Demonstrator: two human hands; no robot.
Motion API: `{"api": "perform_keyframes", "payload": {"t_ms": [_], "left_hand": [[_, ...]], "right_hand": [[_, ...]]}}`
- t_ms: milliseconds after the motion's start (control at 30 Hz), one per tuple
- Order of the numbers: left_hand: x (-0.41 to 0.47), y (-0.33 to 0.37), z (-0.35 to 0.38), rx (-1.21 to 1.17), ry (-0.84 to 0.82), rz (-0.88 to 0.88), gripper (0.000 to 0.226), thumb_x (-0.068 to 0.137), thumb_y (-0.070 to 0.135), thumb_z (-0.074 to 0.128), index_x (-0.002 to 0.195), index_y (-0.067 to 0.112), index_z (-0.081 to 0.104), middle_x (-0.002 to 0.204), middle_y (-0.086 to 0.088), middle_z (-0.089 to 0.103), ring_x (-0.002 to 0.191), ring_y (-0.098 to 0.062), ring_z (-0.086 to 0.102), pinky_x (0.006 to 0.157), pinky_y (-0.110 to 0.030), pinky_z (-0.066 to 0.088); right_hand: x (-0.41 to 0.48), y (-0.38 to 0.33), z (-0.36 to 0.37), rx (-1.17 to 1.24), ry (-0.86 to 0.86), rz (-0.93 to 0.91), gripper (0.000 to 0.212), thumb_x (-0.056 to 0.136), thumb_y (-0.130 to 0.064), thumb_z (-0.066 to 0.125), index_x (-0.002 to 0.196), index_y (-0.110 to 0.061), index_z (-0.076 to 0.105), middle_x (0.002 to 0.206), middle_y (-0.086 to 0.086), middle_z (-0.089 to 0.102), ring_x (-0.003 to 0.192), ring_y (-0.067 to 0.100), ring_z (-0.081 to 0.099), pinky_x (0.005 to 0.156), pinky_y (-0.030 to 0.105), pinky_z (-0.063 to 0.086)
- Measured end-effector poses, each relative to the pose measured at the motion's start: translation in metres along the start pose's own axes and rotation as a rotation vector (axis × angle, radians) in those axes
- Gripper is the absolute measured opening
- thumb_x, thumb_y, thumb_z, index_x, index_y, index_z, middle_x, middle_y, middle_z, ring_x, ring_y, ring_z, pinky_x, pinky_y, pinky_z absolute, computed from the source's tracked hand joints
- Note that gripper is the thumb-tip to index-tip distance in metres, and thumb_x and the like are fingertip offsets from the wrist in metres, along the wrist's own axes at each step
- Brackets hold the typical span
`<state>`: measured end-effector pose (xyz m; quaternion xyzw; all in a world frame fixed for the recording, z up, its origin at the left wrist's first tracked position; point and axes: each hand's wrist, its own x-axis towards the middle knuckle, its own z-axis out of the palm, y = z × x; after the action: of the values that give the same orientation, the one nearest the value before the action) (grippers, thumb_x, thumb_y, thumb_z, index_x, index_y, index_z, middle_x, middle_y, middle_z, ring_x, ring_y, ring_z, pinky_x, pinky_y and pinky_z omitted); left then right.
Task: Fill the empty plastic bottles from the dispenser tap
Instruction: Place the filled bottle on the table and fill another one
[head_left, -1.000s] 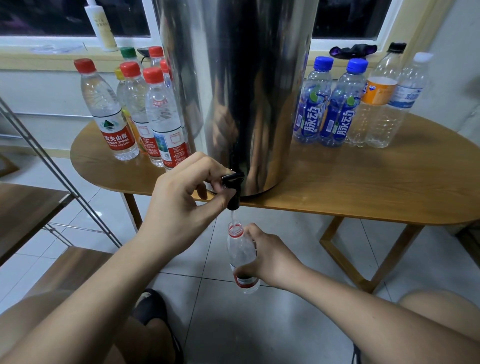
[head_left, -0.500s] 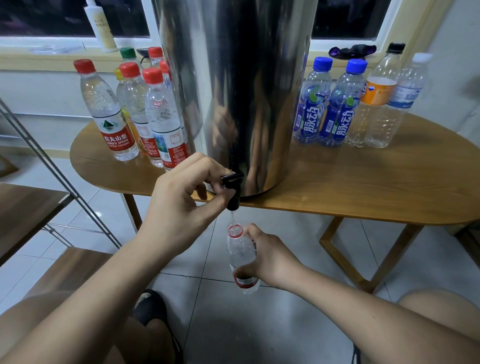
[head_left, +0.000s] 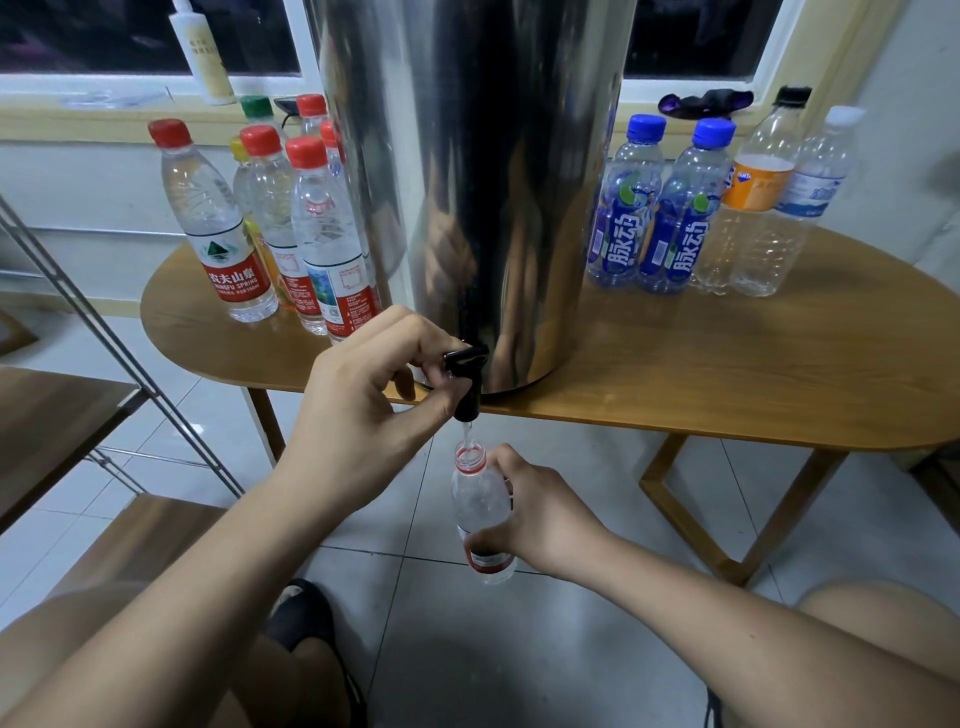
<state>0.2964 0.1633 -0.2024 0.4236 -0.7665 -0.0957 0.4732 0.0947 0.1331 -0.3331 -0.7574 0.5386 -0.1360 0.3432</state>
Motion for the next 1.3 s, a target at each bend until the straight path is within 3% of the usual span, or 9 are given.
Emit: {"api": "perform_keyframes", "payload": {"t_ms": [200,800,1300], "left_hand": [[-0.0003,-0.0006,0.0010,-0.001,0.005,-0.005,0.021,0.090,0.000,0.084,0.094,0.014,0.069,0.089,-0.001,0.065,0.084,-0.023,0.063,0.068,-0.037,0.051],[0.0003,0.0005,0.0006,0.012,0.003,-0.006,0.018,0.089,-0.002,0.083,0.088,0.005,0.067,0.091,-0.001,0.066,0.085,-0.025,0.064,0.068,-0.041,0.051],[0.0003,-0.0002,0.0007,0.005,-0.003,-0.003,0.023,0.089,-0.004,0.084,0.095,0.013,0.070,0.089,-0.001,0.065,0.084,-0.024,0.063,0.068,-0.038,0.051]], "right_hand": [[-0.0014,0.0003,0.0004,0.024,0.017,0.002,0.073,0.069,-0.045,0.096,0.122,-0.042,0.046,0.117,-0.015,0.067,0.106,0.015,0.066,0.089,0.036,0.059],[-0.0033,-0.0023,-0.0033,0.022,0.017,-0.011,0.070,0.072,-0.045,0.096,0.121,-0.041,0.046,0.118,-0.014,0.067,0.107,0.015,0.065,0.090,0.038,0.060],[-0.0034,-0.0021,-0.0023,0.036,0.029,-0.003,0.069,0.070,-0.042,0.095,0.120,-0.040,0.048,0.112,-0.014,0.067,0.104,0.016,0.066,0.090,0.041,0.059]]}}
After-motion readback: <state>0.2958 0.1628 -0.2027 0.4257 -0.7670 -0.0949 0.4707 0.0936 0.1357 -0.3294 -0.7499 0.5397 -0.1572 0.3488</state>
